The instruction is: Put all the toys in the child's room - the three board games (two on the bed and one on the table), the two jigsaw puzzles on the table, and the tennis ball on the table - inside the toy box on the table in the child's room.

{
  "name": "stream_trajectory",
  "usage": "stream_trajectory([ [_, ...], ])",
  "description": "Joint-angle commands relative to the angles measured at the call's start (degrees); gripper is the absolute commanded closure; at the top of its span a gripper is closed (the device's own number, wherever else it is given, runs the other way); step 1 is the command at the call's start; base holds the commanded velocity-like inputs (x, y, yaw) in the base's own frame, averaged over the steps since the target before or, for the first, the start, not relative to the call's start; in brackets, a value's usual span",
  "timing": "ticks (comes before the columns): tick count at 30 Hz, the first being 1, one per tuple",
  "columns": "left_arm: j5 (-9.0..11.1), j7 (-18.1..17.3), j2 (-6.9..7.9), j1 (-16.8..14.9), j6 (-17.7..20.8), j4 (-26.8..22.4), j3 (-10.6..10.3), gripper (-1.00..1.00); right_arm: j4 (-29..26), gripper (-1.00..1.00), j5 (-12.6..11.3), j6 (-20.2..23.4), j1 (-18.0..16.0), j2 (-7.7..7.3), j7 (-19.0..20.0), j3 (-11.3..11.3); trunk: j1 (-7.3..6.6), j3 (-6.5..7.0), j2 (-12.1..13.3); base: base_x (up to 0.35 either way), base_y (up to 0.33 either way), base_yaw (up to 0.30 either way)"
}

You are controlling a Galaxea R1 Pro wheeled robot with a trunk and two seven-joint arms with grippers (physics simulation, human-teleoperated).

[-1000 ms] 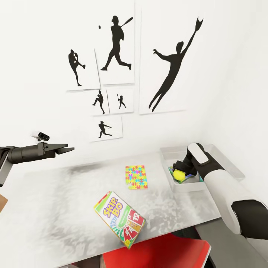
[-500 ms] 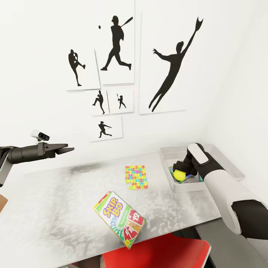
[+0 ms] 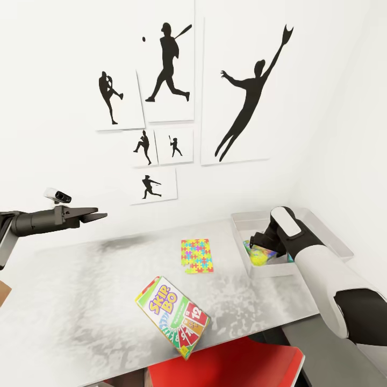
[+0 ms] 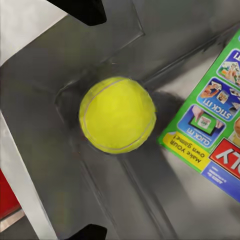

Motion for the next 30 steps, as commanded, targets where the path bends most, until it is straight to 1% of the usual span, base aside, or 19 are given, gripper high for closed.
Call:
stream_trajectory([
  [1,0.0,-0.2,0.02,0.0,0.6,0.0,0.0,-1.00,-0.1,-1.00,-0.6,0.2,-0.1,-0.08,-0.5,0.4,0.04,-0.12,-0.1,0.000,0.000,0.000],
  [23,0.0,-0.2,0.21,0.0,0.6,0.0,0.0,-1.00,-0.1,-1.00,-0.5,0.2,-0.1,-0.08,-0.4,0.3,0.04,-0.11,-0.1,0.000,0.000,0.000],
  [30,0.0,-0.2,0.21,0.0,0.6,0.0,0.1,-1.00,-0.1,-1.00,-0.5,0.2,-0.1,-0.08,-0.4,0.2,0.04,0.20,-0.1,0.000,0.000,0.000],
])
